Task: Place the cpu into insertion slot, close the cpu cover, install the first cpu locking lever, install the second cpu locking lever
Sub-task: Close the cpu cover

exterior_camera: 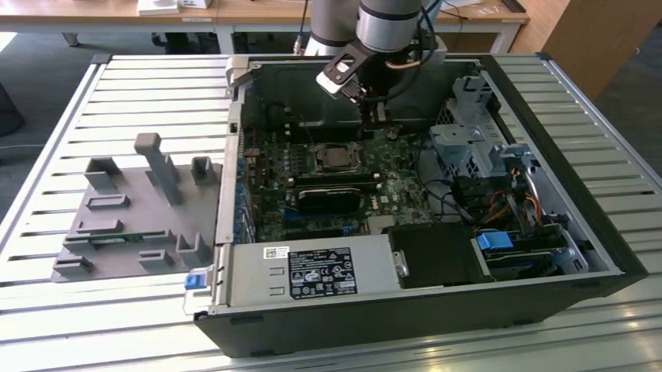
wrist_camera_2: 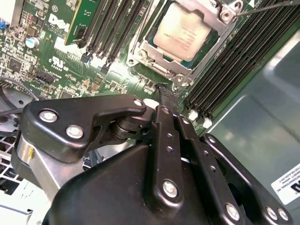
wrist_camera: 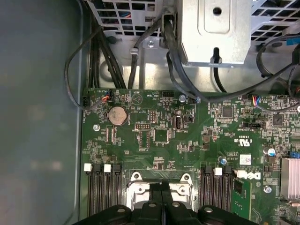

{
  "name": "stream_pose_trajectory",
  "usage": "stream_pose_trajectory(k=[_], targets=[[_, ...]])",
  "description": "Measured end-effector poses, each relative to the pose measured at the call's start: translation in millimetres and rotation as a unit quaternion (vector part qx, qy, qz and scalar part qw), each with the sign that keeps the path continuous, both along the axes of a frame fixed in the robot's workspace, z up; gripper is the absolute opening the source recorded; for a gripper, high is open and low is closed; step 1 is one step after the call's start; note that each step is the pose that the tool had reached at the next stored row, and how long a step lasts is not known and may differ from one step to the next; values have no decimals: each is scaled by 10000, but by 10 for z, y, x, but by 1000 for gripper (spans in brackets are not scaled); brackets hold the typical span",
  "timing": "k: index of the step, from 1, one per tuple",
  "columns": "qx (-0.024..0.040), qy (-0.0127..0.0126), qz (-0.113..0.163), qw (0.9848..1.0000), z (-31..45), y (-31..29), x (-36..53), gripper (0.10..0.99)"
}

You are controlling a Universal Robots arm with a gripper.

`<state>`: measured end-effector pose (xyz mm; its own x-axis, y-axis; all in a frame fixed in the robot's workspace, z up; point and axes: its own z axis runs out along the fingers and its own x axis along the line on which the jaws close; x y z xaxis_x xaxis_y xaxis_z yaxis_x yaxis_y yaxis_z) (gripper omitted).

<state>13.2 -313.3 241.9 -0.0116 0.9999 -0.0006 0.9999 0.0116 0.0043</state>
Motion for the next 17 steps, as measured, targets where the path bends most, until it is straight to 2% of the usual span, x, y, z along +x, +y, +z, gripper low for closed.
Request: stream_pose_trajectory(k=[13,17], targets=[[0,0,1,10000,-76,-26,-112,118],[0,0,1,10000,-86,-27,-190,118]])
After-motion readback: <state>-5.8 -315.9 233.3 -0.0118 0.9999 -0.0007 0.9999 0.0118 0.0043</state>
